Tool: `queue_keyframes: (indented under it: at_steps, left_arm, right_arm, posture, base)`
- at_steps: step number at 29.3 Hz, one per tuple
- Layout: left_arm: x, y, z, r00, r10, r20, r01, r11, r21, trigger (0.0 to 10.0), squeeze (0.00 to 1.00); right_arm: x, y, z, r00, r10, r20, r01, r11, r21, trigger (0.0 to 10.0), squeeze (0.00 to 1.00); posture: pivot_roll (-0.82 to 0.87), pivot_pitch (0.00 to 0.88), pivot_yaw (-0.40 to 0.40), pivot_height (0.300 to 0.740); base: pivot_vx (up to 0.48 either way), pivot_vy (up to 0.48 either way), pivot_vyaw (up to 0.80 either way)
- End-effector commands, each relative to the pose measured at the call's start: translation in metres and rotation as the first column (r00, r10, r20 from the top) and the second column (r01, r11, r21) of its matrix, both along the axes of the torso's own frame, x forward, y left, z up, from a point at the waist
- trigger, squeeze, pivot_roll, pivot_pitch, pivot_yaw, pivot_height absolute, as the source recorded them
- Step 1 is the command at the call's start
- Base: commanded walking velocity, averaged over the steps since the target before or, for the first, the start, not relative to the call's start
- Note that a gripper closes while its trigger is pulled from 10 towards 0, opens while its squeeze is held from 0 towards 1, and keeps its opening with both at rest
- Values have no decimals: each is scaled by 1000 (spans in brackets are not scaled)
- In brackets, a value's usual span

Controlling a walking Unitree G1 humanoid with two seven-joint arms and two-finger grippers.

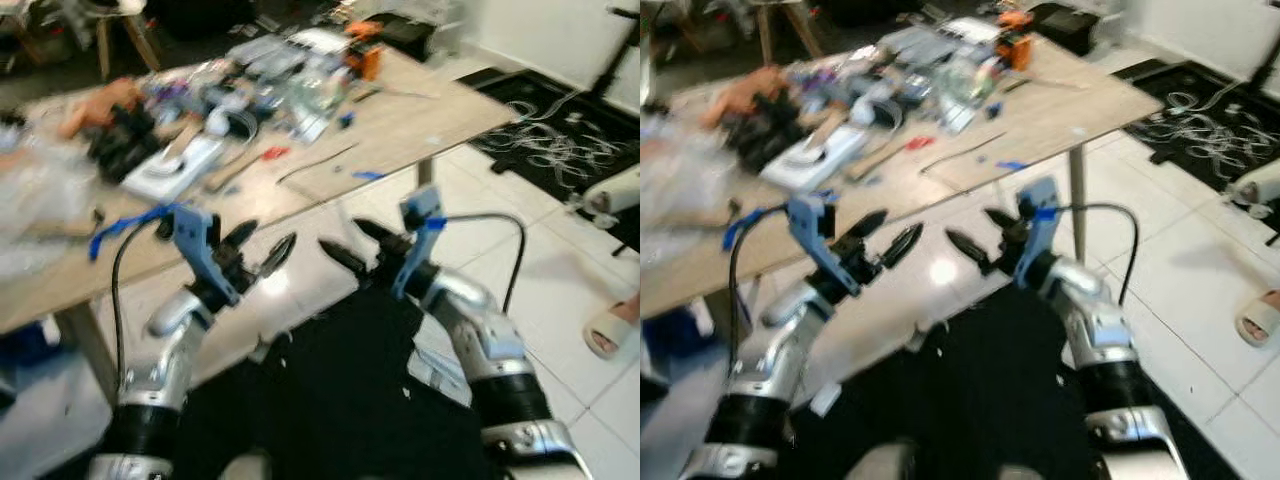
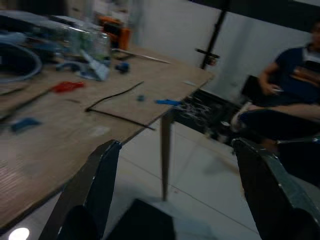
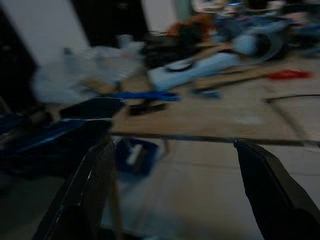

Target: Picking trash to rubbish bin

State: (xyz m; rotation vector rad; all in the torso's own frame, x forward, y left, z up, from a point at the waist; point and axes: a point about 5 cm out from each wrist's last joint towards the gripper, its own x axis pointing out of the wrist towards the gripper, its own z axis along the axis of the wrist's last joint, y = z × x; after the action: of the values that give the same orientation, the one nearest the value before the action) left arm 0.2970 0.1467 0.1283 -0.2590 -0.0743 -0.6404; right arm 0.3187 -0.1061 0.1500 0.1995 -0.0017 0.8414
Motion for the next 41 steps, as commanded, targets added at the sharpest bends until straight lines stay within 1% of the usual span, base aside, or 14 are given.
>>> queue_keyframes:
  at_steps: [1, 21, 24, 26, 27, 29, 30, 32, 34, 35, 37, 38, 39, 41]
  left_arm:
    - [-2, -1, -4, 1000, -9, -16, 9, 1000, 1, 10000, 0]
    - [-3, -2, -4, 1000, -19, -2, 19, 1000, -2, 10000, 0]
    - [-4, -1, -5, 1000, -24, 2, 24, 1000, 3, 10000, 0]
    - [-6, 2, -6, 1000, -24, 10, 24, 1000, 17, 10000, 0]
    - [-6, 2, -6, 1000, -24, 10, 24, 1000, 17, 10000, 0]
    - [-8, 5, -8, 1000, -20, 12, 20, 999, 31, 10000, 0]
    - [-8, 5, -8, 1000, -20, 12, 20, 999, 31, 10000, 0]
    - [-9, 11, -10, 1000, -10, 11, 9, 999, 40, 10000, 0]
    - [-9, 18, -10, 1000, 20, 10, -20, 999, 38, 10000, 0]
    - [-8, 24, -10, 999, 44, 9, -44, 998, 37, 10000, 0]
    - [-7, 28, -11, 998, 60, 8, -60, 998, 37, 10000, 0]
    - [-6, 36, -11, 996, 90, 4, -91, 995, 34, 10000, 0]
    - [-6, 36, -11, 996, 90, 4, -91, 995, 34, 10000, 0]
    - [-3, 58, -16, 983, 183, -21, -182, 983, 37, 10000, 0]
  right_arm:
    - [-1, -4, -5, 1000, -7, -20, 7, 1000, -5, 10000, 0]
    - [0, -8, -7, 1000, -15, -25, 15, 1000, 5, 10000, 0]
    - [1, -12, -9, 999, -32, -27, 32, 999, -9, 10000, 0]
    - [2, -20, -14, 997, -64, -35, 63, 998, -21, 10000, 0]
    - [2, -20, -14, 997, -64, -35, 63, 998, -21, 10000, 0]
    - [3, -28, -16, 995, -93, -41, 93, 996, -19, 10000, 0]
    - [3, -28, -16, 995, -93, -41, 93, 996, -19, 10000, 0]
    - [5, -37, -17, 991, -125, -46, 124, 992, -26, 10000, 0]
    - [8, -47, -18, 984, -167, -56, 166, 986, -28, 10000, 0]
    - [10, -53, -20, 980, -190, -59, 187, 981, -45, 10000, 0]
    - [11, -56, -22, 977, -204, -60, 200, 978, -58, 10000, 0]
    - [12, -63, -26, 970, -231, -71, 226, 971, -73, 10000, 0]
    - [12, -63, -26, 970, -231, -71, 226, 971, -73, 10000, 0]
    - [13, -80, -39, 946, -307, -106, 294, 948, -119, 10000, 0]
  posture:
    - [44, 0, -4, 740]
    - [43, 0, -19, 740]
    - [44, 0, -24, 740]
    - [45, 0, -26, 740]
    - [45, 0, -26, 740]
    - [45, 0, -26, 740]
    - [45, 0, -26, 740]
    - [45, 0, -26, 740]
    - [45, 0, -26, 740]
    - [45, 0, -26, 740]
    - [45, 0, -26, 740]
    - [45, 0, -26, 740]
    - [45, 0, -26, 740]
    - [45, 0, -31, 740]
  base:
    - [0, 0, 719]
    - [0, 0, 720]
    - [0, 0, 719]
    - [0, 0, 709]
    - [0, 0, 706]
    - [0, 0, 619]
    - [0, 0, 544]
    - [0, 0, 0]
    - [0, 0, 0]
    - [0, 0, 0]
    - [0, 0, 0]
    - [0, 0, 0]
    - [0, 0, 0]
    - [0, 0, 0]
